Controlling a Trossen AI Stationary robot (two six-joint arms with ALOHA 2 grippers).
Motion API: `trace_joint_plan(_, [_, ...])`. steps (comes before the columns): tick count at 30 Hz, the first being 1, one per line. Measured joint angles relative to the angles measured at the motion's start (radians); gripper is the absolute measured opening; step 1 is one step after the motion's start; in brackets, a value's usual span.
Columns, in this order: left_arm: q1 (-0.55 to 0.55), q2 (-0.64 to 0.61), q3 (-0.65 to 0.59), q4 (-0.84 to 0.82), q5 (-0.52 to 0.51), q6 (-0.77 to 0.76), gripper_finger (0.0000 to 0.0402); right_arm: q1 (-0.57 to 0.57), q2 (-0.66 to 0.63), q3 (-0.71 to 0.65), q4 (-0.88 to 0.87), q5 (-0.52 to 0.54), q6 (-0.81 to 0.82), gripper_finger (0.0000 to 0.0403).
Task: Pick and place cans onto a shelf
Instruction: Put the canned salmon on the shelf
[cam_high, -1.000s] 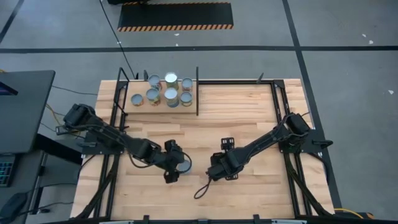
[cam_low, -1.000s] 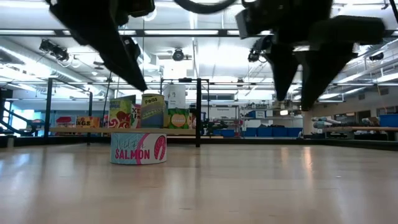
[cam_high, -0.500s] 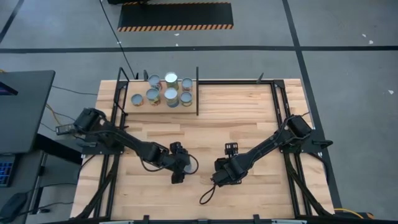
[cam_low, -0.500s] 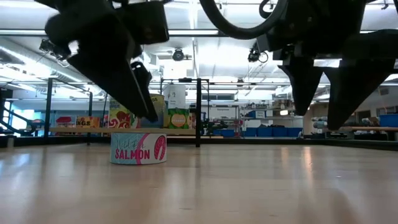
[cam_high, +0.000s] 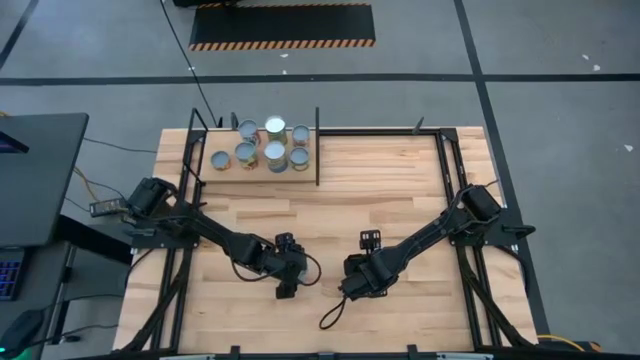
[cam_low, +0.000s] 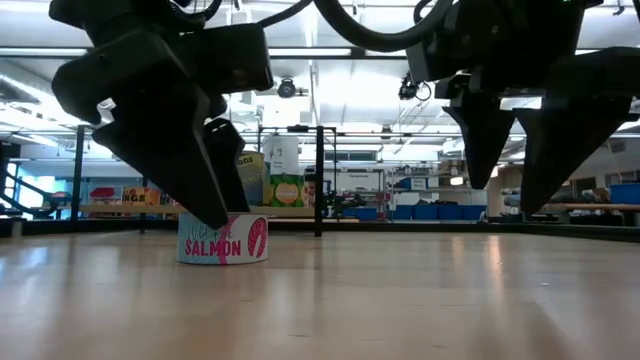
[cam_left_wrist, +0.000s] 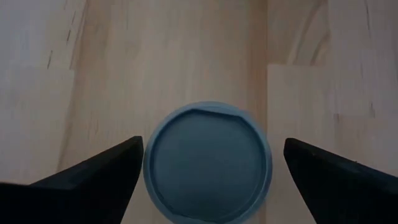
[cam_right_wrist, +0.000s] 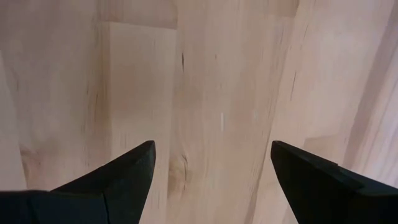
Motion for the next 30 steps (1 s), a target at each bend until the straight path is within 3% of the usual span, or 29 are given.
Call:
trace_joint_plan(13, [0.002,0.011,0.004,0.013,0.022,-0.043,0.0300,-0.025,0.000,0.000,0.003,0.000,-0.053,0.0327])
trace_joint_plan(30, [0.003,0.016,0.003,0.007,0.054,-0.009,0.0315,-0.054,0.000,0.000,-0.022,-0.009,-0.064,0.0327])
